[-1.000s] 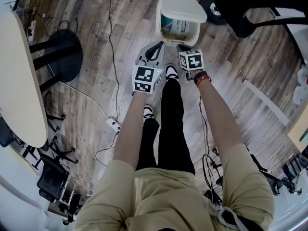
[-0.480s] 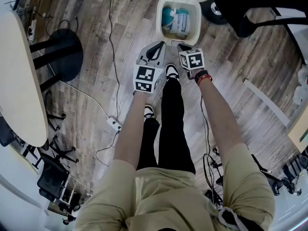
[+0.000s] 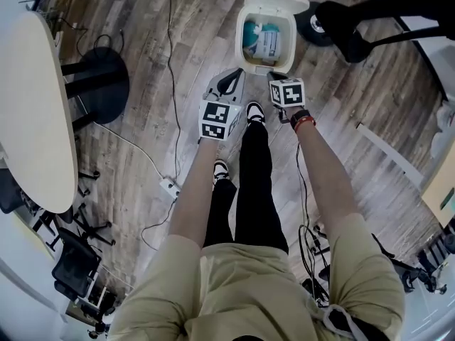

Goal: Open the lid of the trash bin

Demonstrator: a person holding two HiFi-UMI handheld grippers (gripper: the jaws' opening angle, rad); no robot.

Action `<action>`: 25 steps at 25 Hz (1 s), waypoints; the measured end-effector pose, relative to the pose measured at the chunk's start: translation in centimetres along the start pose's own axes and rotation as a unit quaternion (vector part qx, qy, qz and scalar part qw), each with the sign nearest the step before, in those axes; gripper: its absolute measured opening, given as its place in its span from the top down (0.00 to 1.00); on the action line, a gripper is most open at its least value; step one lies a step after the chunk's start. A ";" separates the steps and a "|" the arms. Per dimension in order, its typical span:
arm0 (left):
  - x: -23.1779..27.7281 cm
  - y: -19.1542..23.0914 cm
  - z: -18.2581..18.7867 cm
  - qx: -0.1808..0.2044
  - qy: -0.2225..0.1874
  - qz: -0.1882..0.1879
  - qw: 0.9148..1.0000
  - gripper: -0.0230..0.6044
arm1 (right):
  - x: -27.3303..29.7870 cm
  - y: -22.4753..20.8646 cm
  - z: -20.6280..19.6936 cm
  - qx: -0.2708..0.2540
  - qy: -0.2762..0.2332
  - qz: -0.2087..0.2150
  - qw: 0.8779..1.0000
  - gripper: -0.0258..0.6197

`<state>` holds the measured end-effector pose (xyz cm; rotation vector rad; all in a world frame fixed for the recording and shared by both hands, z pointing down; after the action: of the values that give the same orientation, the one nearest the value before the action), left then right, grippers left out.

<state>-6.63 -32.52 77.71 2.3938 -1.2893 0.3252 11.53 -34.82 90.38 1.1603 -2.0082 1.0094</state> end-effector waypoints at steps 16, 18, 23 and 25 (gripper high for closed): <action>-10.8 -4.1 8.8 0.021 -0.010 0.008 1.000 0.93 | -15.3 7.9 2.8 0.022 -0.064 -0.008 0.998 0.94; -12.3 -4.9 9.8 0.028 -0.007 0.010 1.000 0.93 | -17.3 8.8 2.9 0.019 -0.075 -0.006 0.997 0.94; -16.2 -6.3 12.4 0.027 -0.016 0.015 0.999 0.93 | -22.7 11.1 4.0 0.016 -0.111 -0.014 0.994 0.94; -17.9 -6.9 13.0 0.024 -0.019 0.014 0.999 0.93 | -24.8 12.1 4.4 0.006 -0.123 -0.021 0.992 0.94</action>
<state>-10.44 -21.71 57.58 2.4340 -1.3476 0.3248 10.97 -23.82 64.70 1.3837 -2.1587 0.8944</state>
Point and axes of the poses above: the fingertips, and each gripper's own axes: x forward along the fingers, y to its left, z out of its top, the point moved 9 cm from there along -x, backward along the fingers, and after that the axes turned 8 degrees about -y, right-handed, at the moved point
